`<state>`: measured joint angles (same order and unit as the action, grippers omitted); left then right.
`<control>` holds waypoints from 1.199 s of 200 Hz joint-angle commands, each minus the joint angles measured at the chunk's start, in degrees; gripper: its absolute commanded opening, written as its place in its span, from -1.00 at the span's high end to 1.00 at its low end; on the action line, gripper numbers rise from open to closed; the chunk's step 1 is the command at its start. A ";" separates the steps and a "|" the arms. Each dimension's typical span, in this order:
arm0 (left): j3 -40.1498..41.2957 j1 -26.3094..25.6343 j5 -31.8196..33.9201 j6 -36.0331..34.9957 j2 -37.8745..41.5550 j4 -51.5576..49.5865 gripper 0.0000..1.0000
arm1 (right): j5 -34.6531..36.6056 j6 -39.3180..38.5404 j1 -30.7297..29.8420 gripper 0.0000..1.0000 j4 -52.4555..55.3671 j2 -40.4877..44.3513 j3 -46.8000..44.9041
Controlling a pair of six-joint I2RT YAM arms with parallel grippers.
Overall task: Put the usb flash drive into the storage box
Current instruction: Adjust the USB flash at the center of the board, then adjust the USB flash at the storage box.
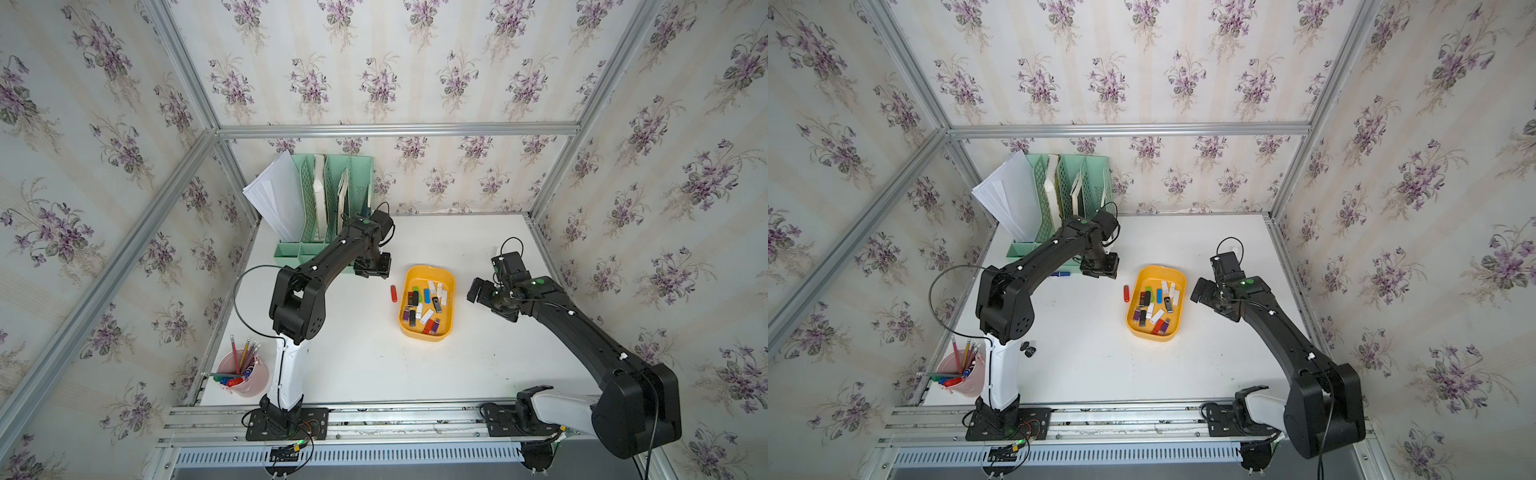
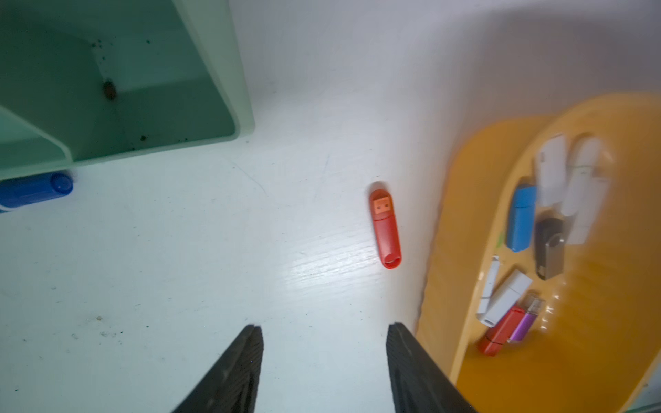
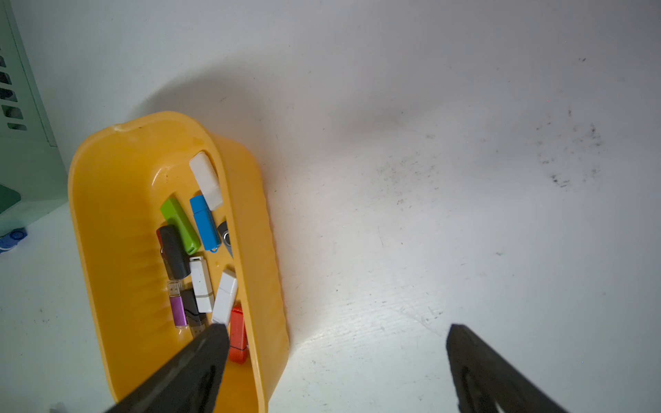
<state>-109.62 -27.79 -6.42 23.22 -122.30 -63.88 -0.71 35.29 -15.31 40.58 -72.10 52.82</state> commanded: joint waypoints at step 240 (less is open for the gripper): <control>-3.42 -5.24 1.21 -0.43 -12.88 1.39 -0.12 | -13.62 -2.07 -7.95 -0.23 -6.65 -1.97 6.25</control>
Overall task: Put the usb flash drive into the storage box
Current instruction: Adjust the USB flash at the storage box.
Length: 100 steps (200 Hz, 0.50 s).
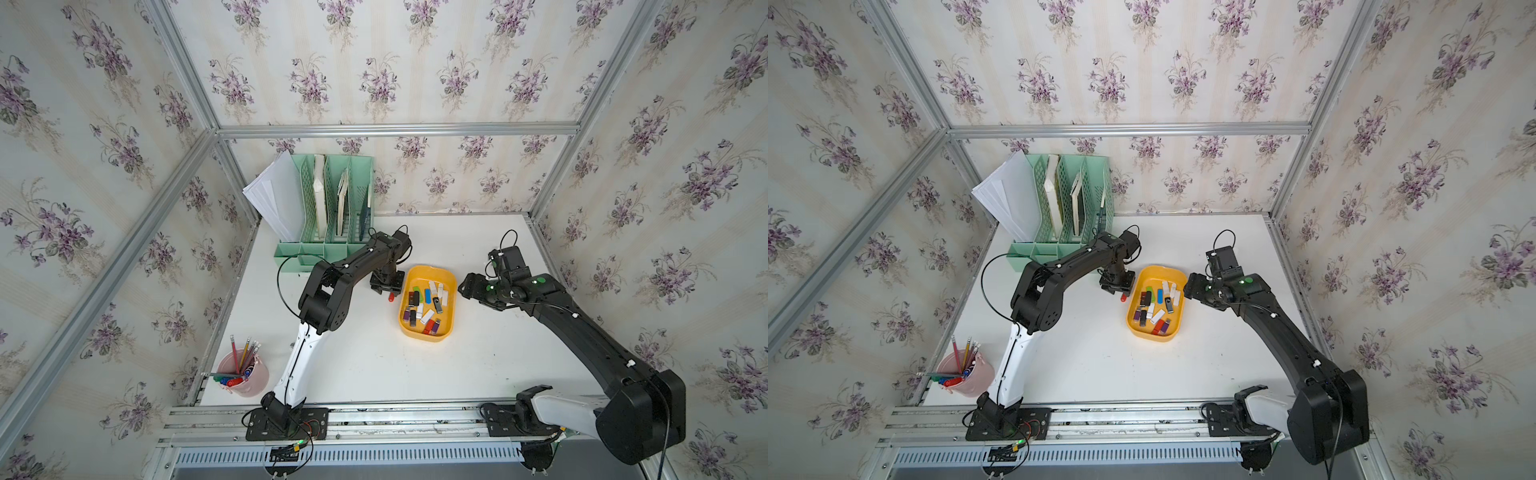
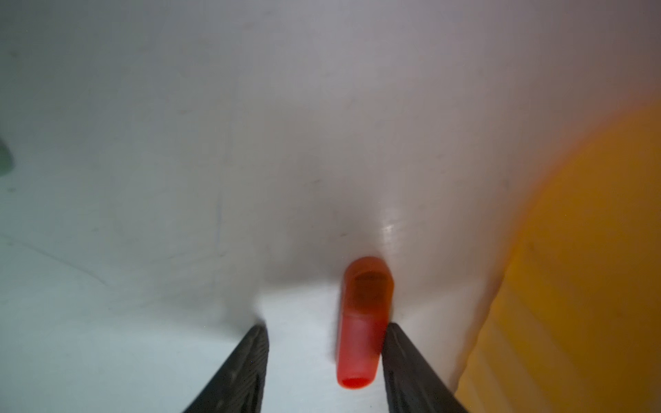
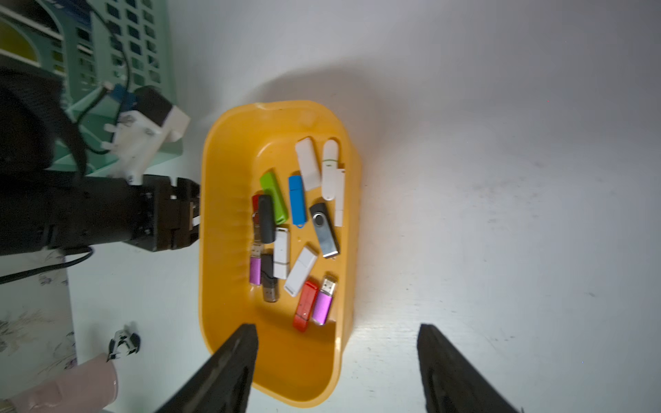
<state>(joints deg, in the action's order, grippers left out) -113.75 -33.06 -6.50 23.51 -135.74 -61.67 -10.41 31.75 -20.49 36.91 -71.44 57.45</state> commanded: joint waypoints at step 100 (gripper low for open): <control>6.32 1.15 1.58 -1.10 3.84 0.45 -0.12 | -2.41 0.46 -9.32 1.00 -8.22 -22.48 8.69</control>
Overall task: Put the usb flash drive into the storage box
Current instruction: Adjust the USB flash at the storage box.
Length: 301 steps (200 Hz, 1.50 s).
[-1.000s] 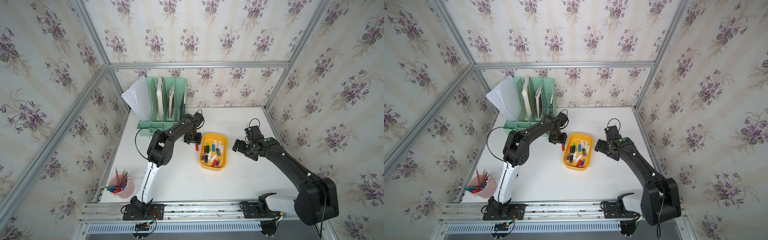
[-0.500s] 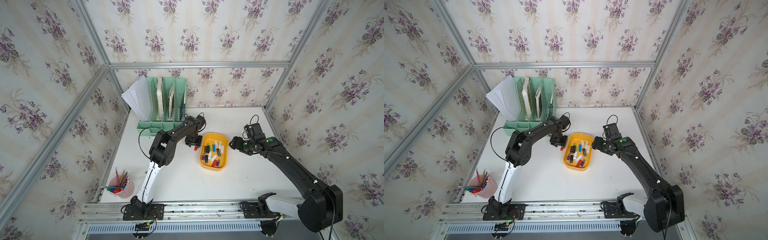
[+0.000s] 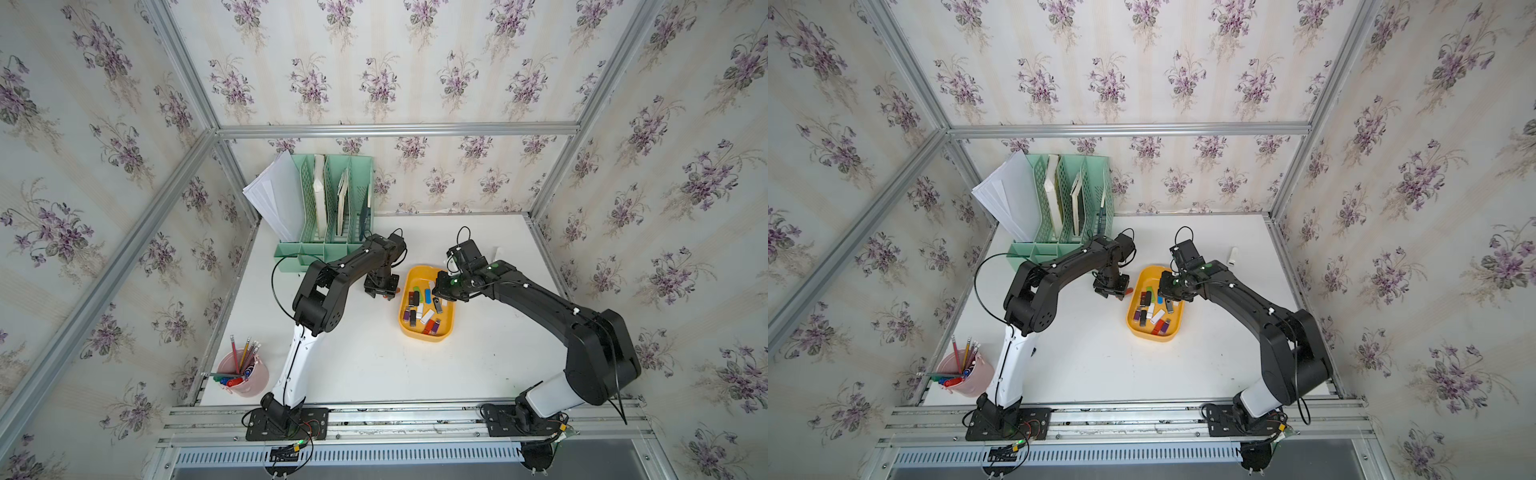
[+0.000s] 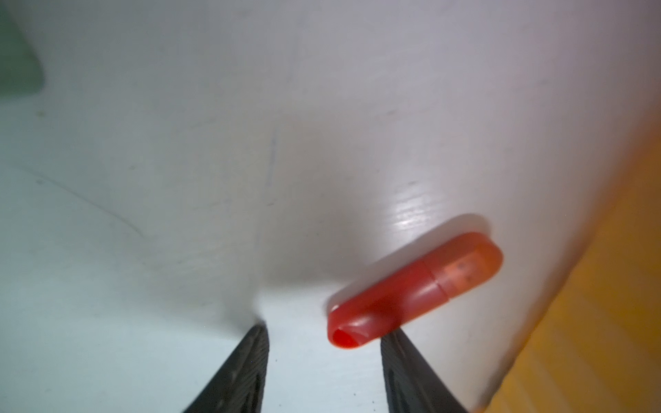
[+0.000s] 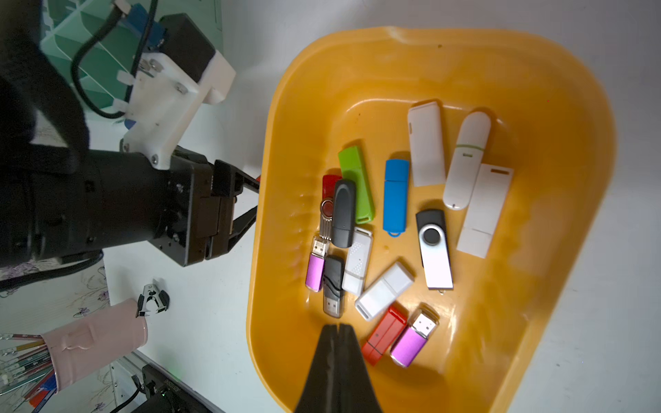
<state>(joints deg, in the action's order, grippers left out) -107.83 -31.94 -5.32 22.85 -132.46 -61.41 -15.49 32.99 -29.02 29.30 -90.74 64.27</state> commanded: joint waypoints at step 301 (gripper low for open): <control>3.71 0.83 0.19 -0.64 2.13 1.64 -0.12 | 17.13 -4.65 -3.58 1.00 7.67 -21.32 12.58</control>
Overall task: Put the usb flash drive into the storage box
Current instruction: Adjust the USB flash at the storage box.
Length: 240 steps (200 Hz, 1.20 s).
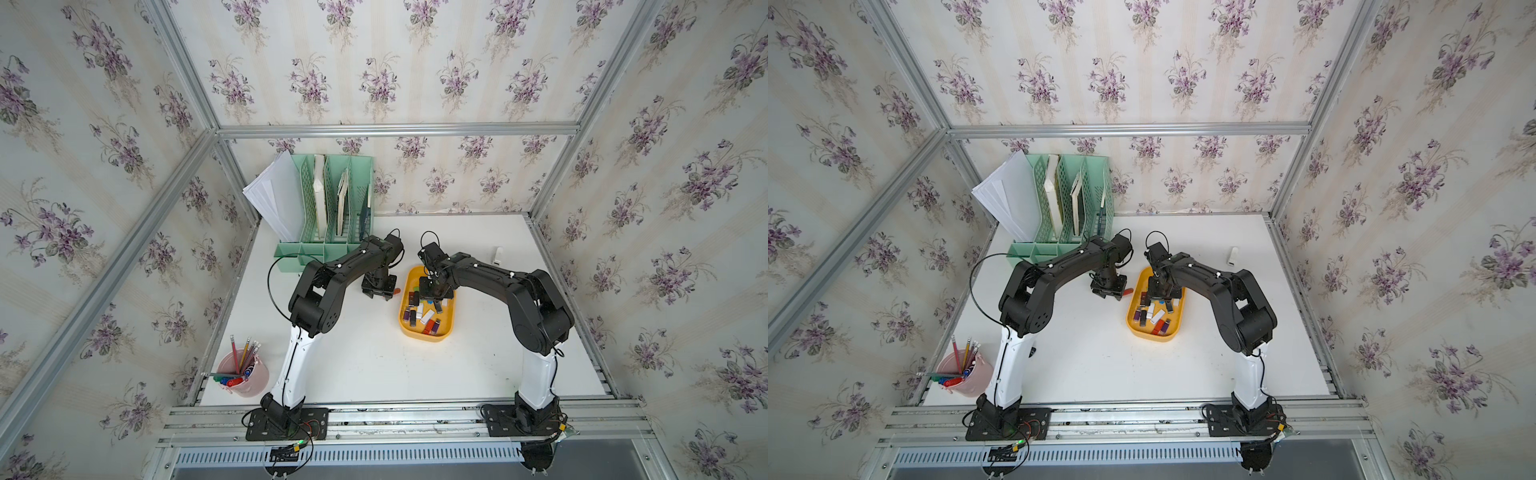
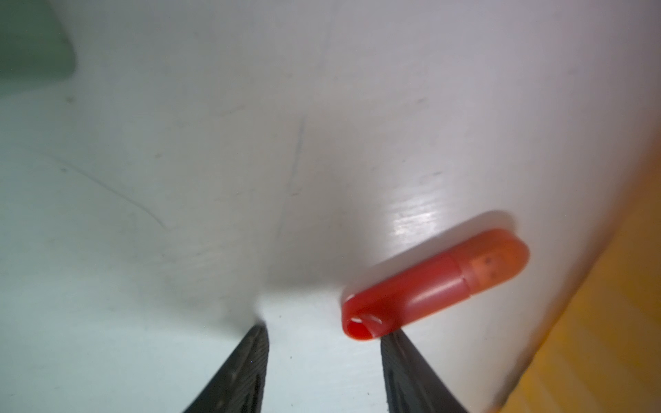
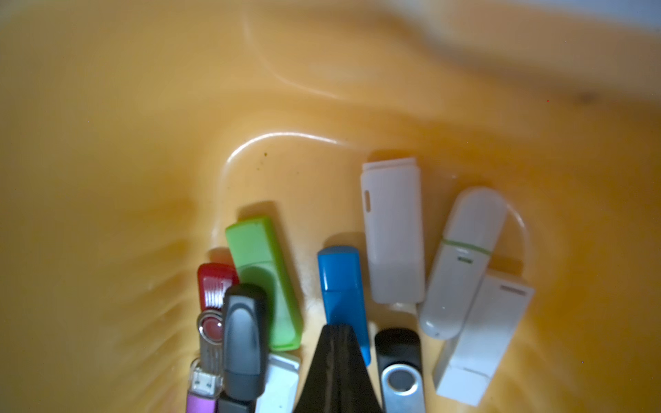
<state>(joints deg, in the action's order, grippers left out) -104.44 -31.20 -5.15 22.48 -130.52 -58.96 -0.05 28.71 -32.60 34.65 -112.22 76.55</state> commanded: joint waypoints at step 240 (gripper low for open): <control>3.35 0.37 -0.04 -0.16 0.98 0.58 -0.12 | -3.50 -3.68 -2.39 1.00 0.48 -4.08 6.16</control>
<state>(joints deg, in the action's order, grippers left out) -101.91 -30.89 -5.06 22.48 -129.27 -57.49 -1.50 26.83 -34.15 34.72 -116.29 82.28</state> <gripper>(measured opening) 0.560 0.065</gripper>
